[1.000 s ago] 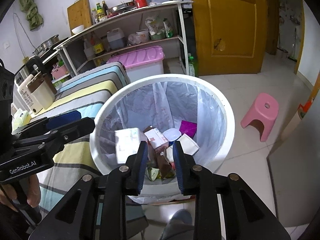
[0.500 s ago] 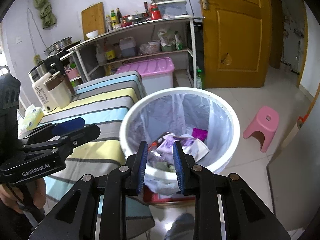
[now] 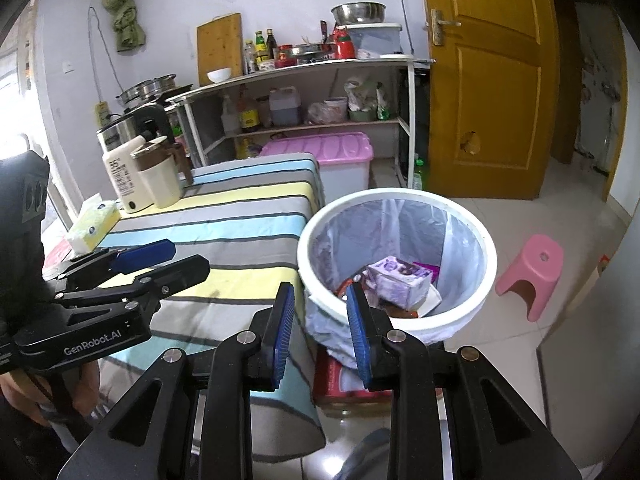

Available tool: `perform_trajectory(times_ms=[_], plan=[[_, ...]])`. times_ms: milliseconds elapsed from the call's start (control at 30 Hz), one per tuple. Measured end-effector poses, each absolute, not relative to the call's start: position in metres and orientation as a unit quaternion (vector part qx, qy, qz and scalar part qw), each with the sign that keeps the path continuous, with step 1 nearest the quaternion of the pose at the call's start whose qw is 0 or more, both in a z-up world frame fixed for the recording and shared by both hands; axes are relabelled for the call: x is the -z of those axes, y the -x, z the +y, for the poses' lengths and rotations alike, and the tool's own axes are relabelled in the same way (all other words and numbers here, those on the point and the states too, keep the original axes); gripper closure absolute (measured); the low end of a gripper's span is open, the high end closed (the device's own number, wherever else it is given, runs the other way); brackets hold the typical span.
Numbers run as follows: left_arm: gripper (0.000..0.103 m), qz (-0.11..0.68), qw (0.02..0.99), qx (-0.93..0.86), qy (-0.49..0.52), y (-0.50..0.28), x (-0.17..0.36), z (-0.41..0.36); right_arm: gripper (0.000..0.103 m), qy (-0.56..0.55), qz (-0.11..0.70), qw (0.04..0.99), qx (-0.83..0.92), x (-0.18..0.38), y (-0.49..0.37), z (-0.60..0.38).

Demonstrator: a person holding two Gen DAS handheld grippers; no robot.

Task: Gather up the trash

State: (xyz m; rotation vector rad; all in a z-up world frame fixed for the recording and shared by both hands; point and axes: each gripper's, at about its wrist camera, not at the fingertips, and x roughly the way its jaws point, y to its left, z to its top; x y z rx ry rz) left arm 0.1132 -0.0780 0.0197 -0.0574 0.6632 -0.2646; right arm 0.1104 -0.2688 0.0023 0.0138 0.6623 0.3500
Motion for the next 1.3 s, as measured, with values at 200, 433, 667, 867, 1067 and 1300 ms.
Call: perform_trajectory(times_ms=[200,433,667,867,1067,1300], plan=[[0.047,0.321,0.940,0.112,0.028,-0.092,-0.021,-0.069,0.075,-0.009,0.318,0.931,-0.178,-0.004,-0.097,-0.266],[0.047,0.316,0.944,0.096,0.022,-0.075,-0.021,-0.065,0.075,-0.009,0.315,0.931,-0.182,-0.004,-0.084,-0.265],[0.047,0.315,0.944,0.092,0.023,-0.071,-0.022,-0.065,0.075,-0.010,0.314,0.931,-0.183,-0.002,-0.080,-0.266],[0.047,0.313,0.945,0.091,0.021,-0.067,-0.024,-0.067,0.075,-0.010,0.310,0.933,-0.182,-0.004,-0.077,-0.267],[0.047,0.313,0.945,0.092,0.021,-0.067,-0.024,-0.067,0.075,-0.010,0.310,0.933,-0.183,-0.003,-0.076,-0.266],[0.047,0.312,0.945,0.092,0.021,-0.067,-0.023,-0.066,0.075,-0.010,0.309,0.933,-0.183,-0.004,-0.075,-0.266]])
